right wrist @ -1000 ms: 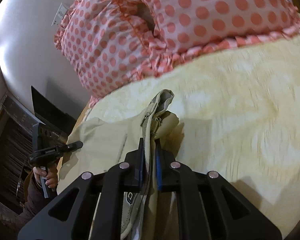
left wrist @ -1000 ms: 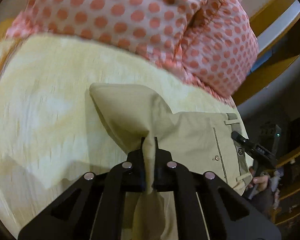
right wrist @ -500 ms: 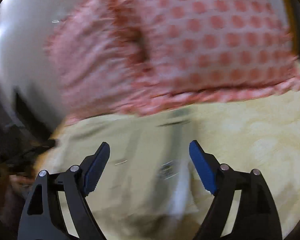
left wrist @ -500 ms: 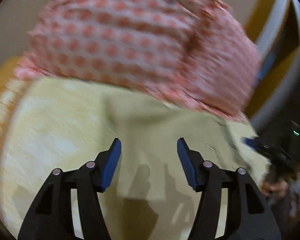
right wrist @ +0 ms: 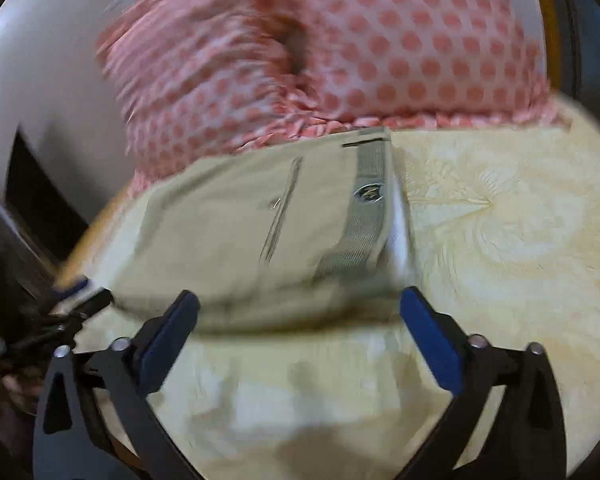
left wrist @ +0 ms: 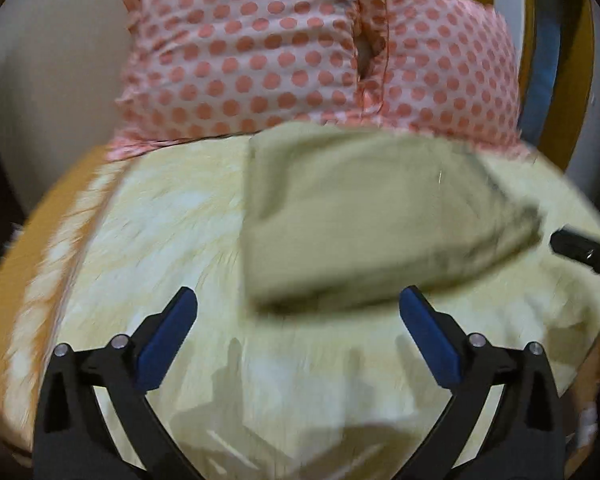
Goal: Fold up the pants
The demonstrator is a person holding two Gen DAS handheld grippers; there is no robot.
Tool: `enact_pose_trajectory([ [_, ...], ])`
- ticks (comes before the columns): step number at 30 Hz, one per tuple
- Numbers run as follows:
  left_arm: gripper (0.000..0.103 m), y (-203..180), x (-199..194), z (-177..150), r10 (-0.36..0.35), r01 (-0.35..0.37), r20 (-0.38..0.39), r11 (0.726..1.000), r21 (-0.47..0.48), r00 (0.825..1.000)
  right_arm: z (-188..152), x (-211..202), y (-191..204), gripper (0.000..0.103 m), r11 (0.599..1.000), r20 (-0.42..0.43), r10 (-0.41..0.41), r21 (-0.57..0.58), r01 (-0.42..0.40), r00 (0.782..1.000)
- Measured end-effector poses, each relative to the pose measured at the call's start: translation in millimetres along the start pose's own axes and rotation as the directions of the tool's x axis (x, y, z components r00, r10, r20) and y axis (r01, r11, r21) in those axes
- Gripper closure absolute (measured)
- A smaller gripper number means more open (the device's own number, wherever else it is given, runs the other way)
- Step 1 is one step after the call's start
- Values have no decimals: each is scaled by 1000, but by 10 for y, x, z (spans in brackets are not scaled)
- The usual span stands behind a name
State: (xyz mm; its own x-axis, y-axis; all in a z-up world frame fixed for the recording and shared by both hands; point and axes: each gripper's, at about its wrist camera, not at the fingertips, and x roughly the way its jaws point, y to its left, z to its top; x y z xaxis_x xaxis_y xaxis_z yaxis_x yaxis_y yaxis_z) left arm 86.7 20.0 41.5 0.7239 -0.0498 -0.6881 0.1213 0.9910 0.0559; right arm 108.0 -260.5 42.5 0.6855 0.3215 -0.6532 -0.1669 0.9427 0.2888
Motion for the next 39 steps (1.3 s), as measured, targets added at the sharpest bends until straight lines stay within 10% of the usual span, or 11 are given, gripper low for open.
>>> enact_pose_trajectory([
  [13,2,-175,-11,-493,46,-46,-9,995,-92,999,-638,132,387,1,962,46,-234,-130,238,971],
  [39,2,-203,-8,-514,49,-46,34,994,-97,998,-685,131,396,1,962,93,-250,-93,259,964],
])
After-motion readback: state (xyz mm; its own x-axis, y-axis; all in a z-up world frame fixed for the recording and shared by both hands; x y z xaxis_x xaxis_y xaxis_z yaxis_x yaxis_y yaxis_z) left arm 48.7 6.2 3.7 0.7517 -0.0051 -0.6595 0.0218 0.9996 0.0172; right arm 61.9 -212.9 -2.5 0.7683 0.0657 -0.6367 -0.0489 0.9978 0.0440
